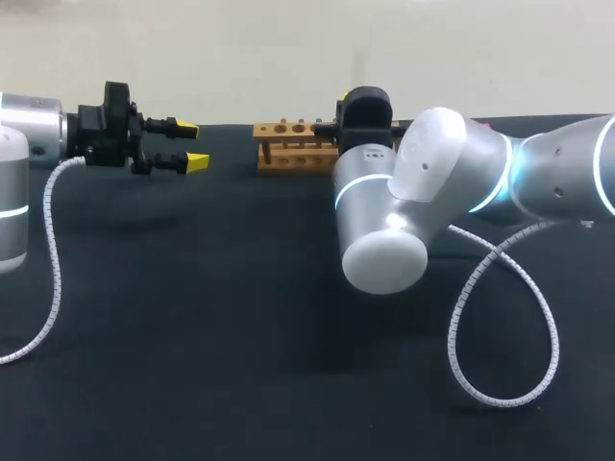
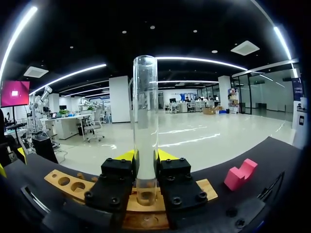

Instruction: Grasp the test tube, adjust it, and insert it.

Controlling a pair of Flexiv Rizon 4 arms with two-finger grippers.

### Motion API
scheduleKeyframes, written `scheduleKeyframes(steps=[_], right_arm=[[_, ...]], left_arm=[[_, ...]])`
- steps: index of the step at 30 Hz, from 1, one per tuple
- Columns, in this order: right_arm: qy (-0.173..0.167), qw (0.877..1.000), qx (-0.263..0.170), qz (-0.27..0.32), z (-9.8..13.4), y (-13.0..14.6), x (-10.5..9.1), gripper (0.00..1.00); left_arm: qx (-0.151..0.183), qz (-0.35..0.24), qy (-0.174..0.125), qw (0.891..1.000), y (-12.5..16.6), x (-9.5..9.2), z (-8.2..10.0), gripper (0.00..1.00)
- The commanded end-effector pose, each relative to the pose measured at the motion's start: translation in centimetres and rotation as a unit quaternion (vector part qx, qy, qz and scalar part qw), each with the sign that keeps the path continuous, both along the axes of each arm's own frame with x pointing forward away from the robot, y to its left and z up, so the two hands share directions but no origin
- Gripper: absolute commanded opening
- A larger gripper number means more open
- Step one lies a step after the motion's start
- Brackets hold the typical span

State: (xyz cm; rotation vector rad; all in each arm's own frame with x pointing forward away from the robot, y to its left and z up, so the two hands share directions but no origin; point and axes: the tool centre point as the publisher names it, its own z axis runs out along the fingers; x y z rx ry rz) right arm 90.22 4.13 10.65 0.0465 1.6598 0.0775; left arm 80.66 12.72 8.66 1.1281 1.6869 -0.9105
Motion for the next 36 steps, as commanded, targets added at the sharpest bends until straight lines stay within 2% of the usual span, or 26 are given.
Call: scheduleKeyframes(steps=[1, 3, 9, 10, 16, 19, 20, 21, 22, 23, 25, 27, 29, 36], right_arm=[[0.0, 1.0, 0.003, 0.006, -0.2, -0.1, 0.1, 0.0], [0.001, 1.0, 0.004, 0.007, -0.4, -0.1, 0.0, 0.11], [0.002, 1.0, 0.008, 0.005, -0.6, -0.2, -0.1, 0.25], [0.002, 1.0, 0.008, 0.005, -0.6, -0.2, -0.1, 0.33], [0.0, 1.0, 0.009, 0.005, -0.5, -0.3, -0.1, 0.44], [-0.002, 1.0, 0.008, 0.003, -0.3, -0.3, -0.1, 0.57], [-0.003, 1.0, 0.008, 0.003, -0.2, -0.3, -0.2, 0.52], [-0.004, 1.0, 0.008, 0.003, -0.2, -0.3, -0.2, 0.39], [-0.005, 1.0, 0.008, 0.002, 0.0, -0.3, -0.2, 0.31], [-0.006, 1.0, 0.008, 0.001, 0.1, -0.3, -0.3, 0.33], [-0.008, 1.0, 0.008, 0.001, 0.1, -0.2, -0.4, 0.46], [-0.01, 1.0, 0.008, -0.001, 0.2, -0.1, -0.6, 0.51], [-0.012, 1.0, 0.008, -0.003, 0.2, -0.1, -0.7, 0.7], [-0.016, 1.0, 0.006, -0.007, 0.6, -0.1, -1.1, 0.6]], left_arm=[[-0.001, 0.0, -0.002, 1.0, 0.1, 0.0, -0.1, 1.0], [-0.001, 0.0, -0.002, 1.0, 0.1, 0.0, -0.1, 1.0], [-0.001, 0.0, -0.002, 1.0, 0.1, 0.0, -0.1, 1.0], [-0.001, 0.0, -0.002, 1.0, 0.1, 0.0, -0.1, 1.0], [-0.001, 0.0, -0.002, 1.0, 0.1, 0.0, -0.1, 1.0], [-0.001, 0.0, -0.002, 1.0, 0.1, 0.0, -0.1, 1.0], [-0.001, 0.0, -0.002, 1.0, 0.1, 0.0, -0.1, 1.0], [-0.001, 0.0, -0.002, 1.0, 0.1, 0.0, -0.1, 1.0], [-0.001, 0.0, -0.002, 1.0, 0.1, 0.0, -0.1, 1.0], [-0.001, 0.0, -0.002, 1.0, 0.1, 0.0, -0.1, 1.0], [-0.001, 0.0, -0.002, 1.0, 0.1, 0.0, -0.1, 1.0], [-0.001, 0.0, -0.002, 1.0, 0.1, 0.0, -0.1, 1.0], [-0.001, 0.0, -0.002, 1.0, 0.1, 0.0, -0.1, 1.0], [-0.001, 0.0, -0.002, 1.0, 0.1, 0.0, -0.1, 1.0]])
